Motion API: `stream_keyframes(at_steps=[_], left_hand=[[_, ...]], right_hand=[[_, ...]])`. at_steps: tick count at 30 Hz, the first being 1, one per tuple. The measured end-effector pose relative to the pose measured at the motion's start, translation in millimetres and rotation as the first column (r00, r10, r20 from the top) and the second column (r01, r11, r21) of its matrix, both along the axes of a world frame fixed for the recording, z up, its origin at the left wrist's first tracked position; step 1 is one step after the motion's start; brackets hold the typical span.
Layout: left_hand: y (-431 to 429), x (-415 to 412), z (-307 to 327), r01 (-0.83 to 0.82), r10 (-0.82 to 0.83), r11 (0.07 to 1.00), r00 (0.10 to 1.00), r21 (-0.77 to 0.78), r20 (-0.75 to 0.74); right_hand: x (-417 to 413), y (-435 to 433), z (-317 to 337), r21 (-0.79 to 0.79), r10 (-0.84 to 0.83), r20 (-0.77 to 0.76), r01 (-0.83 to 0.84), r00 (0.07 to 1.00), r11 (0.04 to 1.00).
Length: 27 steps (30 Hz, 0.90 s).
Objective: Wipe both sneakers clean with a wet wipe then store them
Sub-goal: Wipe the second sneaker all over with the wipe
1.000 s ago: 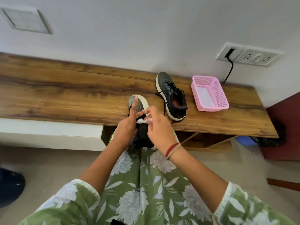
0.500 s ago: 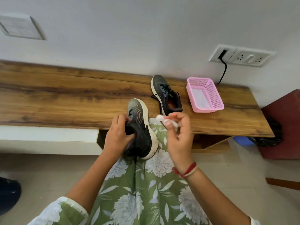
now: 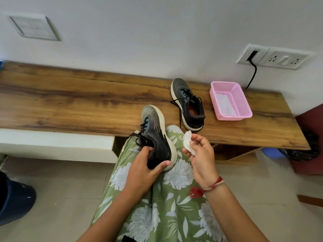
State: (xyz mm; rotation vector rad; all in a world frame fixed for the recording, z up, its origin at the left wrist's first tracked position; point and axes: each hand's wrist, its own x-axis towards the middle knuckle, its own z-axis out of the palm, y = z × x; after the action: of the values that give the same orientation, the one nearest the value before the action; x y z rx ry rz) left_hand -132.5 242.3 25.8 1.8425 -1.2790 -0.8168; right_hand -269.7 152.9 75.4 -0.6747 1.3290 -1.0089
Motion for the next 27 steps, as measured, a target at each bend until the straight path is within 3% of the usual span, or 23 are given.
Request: stream_keyframes(at_steps=[2, 10, 15, 20, 21, 23, 25, 27], left_hand=[[-9.3, 6.8, -0.8, 0.010, -0.006, 1.000, 0.990, -0.024, 0.142], [-39.0, 20.0, 6.5, 0.152, -0.084, 0.978, 0.915, -0.144, 0.395], [-54.8, 40.1, 8.2, 0.181, -0.080, 0.969, 0.874, -0.168, 0.479], [-79.9, 44.2, 2.1, 0.089, -0.008, 0.987, 0.857, -0.132, 0.516], [-84.7, 43.7, -1.4, 0.060, 0.009, 0.991, 0.859, -0.117, 0.512], [-94.7, 43.3, -8.5, 0.014, 0.032, 0.996, 0.858, -0.086, 0.513], [-103.4, 42.8, -13.6, -0.009, 0.046, 0.997, 0.846, -0.072, 0.532], [-113.3, 41.4, -18.3, -0.014, 0.055, 0.997, 0.833, -0.077, 0.551]], right_hand=[[-2.0, -1.1, 0.9, 0.080, 0.017, 0.062, -0.022, 0.998, 0.997], [-6.8, 1.6, -2.7, 0.184, 0.012, 0.231, -0.056, 0.973, 0.981], [-13.6, -3.4, -6.2, 0.200, 0.006, 0.218, -0.050, 0.976, 0.979], [-32.3, -44.0, -17.4, 0.192, -0.050, 0.200, 0.010, 0.978, 0.981], [-37.6, -56.8, -24.4, 0.174, -0.047, 0.154, 0.020, 0.987, 0.985], [-50.0, -85.9, -45.6, 0.085, 0.011, -0.131, 0.000, 0.991, 0.996], [-61.6, -113.4, -64.6, -0.015, 0.038, -0.462, -0.051, 0.886, 0.999], [-73.9, -139.4, -80.6, -0.048, 0.022, -0.626, -0.067, 0.780, 0.997]])
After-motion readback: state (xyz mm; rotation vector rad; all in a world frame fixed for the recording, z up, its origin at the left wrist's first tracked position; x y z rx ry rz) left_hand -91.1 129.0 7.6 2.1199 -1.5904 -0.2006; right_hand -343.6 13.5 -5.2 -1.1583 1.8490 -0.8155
